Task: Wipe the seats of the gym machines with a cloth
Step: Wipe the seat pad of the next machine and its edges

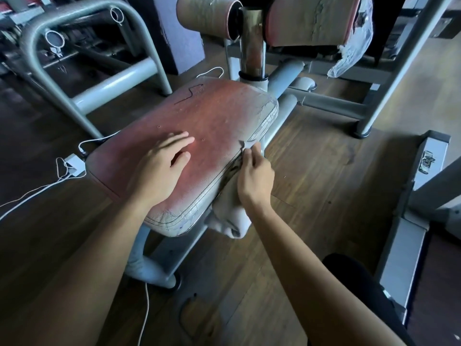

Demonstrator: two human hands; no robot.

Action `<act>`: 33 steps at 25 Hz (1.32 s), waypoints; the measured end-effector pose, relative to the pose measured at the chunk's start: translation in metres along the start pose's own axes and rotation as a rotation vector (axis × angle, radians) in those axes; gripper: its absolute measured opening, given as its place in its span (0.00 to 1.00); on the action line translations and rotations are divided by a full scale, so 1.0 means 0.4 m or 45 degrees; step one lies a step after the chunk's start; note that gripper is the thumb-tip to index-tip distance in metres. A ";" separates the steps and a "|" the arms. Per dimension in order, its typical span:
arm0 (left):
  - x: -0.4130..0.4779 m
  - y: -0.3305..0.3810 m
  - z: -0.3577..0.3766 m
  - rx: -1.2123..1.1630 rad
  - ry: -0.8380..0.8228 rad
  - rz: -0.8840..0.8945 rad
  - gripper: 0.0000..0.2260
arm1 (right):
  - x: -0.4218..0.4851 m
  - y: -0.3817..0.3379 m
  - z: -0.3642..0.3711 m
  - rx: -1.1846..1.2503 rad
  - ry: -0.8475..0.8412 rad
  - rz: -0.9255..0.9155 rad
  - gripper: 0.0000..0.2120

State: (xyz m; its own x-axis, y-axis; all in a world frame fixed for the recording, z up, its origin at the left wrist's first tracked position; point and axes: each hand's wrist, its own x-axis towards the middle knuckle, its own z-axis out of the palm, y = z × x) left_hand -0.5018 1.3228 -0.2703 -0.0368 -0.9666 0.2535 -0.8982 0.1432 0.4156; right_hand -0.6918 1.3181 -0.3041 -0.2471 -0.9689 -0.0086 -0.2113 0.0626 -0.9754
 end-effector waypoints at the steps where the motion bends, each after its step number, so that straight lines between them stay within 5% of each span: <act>1: 0.001 -0.001 0.001 -0.007 0.003 0.002 0.16 | -0.010 0.007 0.000 0.012 -0.005 -0.021 0.09; 5: 0.002 -0.004 -0.003 -0.024 0.003 0.007 0.16 | -0.099 0.031 0.019 -0.011 -0.083 -0.150 0.08; 10: 0.002 -0.004 -0.005 -0.025 0.018 0.005 0.16 | -0.015 0.026 0.032 -0.115 0.066 -0.098 0.05; 15: -0.001 -0.003 -0.005 -0.021 0.015 -0.013 0.16 | -0.131 0.033 0.049 -0.232 -0.025 -0.254 0.11; 21: 0.000 -0.011 -0.001 -0.050 0.026 0.013 0.16 | -0.011 0.010 0.024 -0.123 0.074 -0.063 0.06; 26: -0.001 -0.010 -0.003 -0.075 0.028 0.028 0.16 | -0.101 0.010 -0.012 0.025 -0.199 -0.132 0.26; 33: 0.011 0.016 0.001 0.056 -0.005 -0.005 0.15 | -0.007 0.012 -0.067 0.213 0.220 0.011 0.19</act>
State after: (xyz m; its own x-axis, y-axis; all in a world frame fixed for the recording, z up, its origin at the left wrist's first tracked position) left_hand -0.5079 1.3194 -0.2670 -0.0347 -0.9681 0.2482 -0.9169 0.1297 0.3776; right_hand -0.7176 1.3276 -0.3030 -0.4094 -0.9123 0.0069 -0.0527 0.0161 -0.9985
